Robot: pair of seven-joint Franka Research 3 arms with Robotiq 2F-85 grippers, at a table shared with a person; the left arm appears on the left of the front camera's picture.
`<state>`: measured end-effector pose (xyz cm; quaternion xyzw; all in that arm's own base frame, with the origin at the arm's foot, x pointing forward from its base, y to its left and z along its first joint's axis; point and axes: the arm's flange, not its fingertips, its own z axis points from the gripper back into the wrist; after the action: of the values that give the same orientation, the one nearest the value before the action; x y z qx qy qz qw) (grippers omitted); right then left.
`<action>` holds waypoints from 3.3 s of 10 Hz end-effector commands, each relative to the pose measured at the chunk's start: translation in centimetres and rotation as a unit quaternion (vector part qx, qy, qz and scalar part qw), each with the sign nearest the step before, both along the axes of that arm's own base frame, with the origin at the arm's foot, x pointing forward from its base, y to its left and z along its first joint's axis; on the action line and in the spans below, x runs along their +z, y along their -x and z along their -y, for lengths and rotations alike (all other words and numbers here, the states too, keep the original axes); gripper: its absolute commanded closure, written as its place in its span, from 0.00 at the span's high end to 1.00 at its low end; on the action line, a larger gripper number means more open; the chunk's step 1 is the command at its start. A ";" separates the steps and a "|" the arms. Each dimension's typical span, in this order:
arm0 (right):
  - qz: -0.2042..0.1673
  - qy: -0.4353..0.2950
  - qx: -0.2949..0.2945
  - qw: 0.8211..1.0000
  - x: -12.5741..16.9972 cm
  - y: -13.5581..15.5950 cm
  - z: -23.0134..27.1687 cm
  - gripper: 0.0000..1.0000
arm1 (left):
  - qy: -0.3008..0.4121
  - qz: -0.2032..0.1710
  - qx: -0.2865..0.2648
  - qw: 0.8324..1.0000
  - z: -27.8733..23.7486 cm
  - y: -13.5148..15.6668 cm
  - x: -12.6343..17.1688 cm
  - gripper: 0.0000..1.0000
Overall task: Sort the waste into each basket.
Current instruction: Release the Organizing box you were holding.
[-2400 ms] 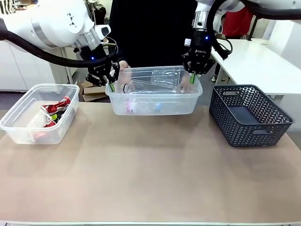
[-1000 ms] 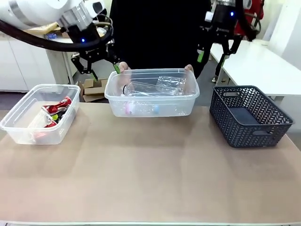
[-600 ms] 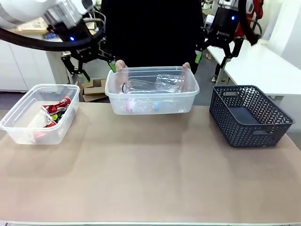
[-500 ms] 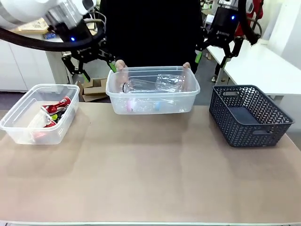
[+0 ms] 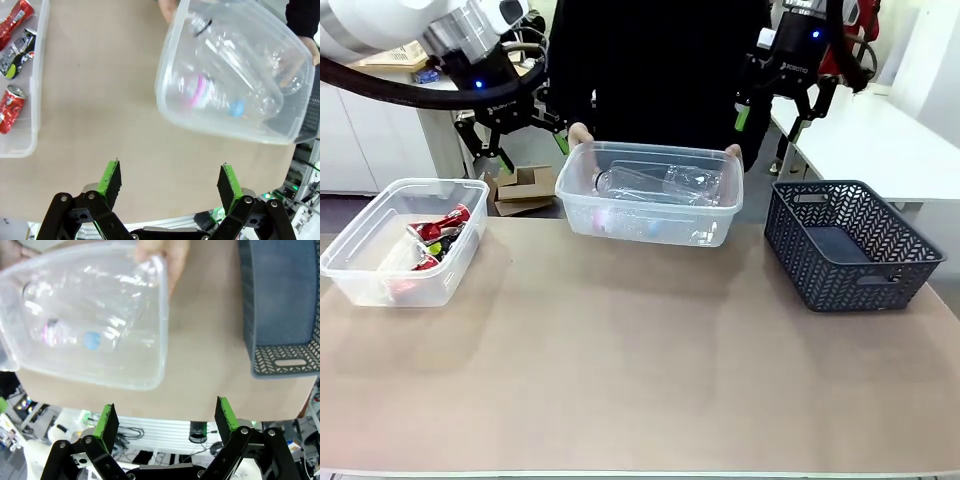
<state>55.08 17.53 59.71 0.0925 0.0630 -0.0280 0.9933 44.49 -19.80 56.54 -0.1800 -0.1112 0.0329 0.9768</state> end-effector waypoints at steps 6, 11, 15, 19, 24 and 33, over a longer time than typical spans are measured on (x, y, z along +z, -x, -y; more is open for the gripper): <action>-0.001 0.005 0.001 1.000 0.2 -0.2 0.1 1.00 | -0.006 0.003 0.009 1.000 0.2 0.0 0.3 1.00; 0.046 0.003 0.025 0.999 0.7 5.2 0.9 1.00 | 0.021 0.008 -0.004 1.000 -0.8 5.4 1.5 1.00; 0.080 -0.045 0.109 0.990 1.5 21.5 6.1 1.00 | 0.056 0.031 0.000 0.998 -4.3 18.5 2.0 1.00; 0.002 -0.041 0.116 0.992 -4.8 22.5 6.0 1.00 | 0.027 -0.050 -0.053 0.997 -2.0 19.4 -3.8 1.00; 0.029 -0.030 0.098 0.994 -2.1 24.1 6.4 1.00 | 0.049 0.000 -0.027 0.998 -3.3 20.7 -0.9 1.00; -0.006 -0.425 0.080 0.902 -0.8 28.1 20.8 1.00 | 0.393 0.018 -0.031 0.919 -13.5 21.3 6.2 1.00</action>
<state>28.14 -4.43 57.20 0.5497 0.0922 0.0145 0.8301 23.67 -3.21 62.33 -0.5964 -0.0999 0.0637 0.7939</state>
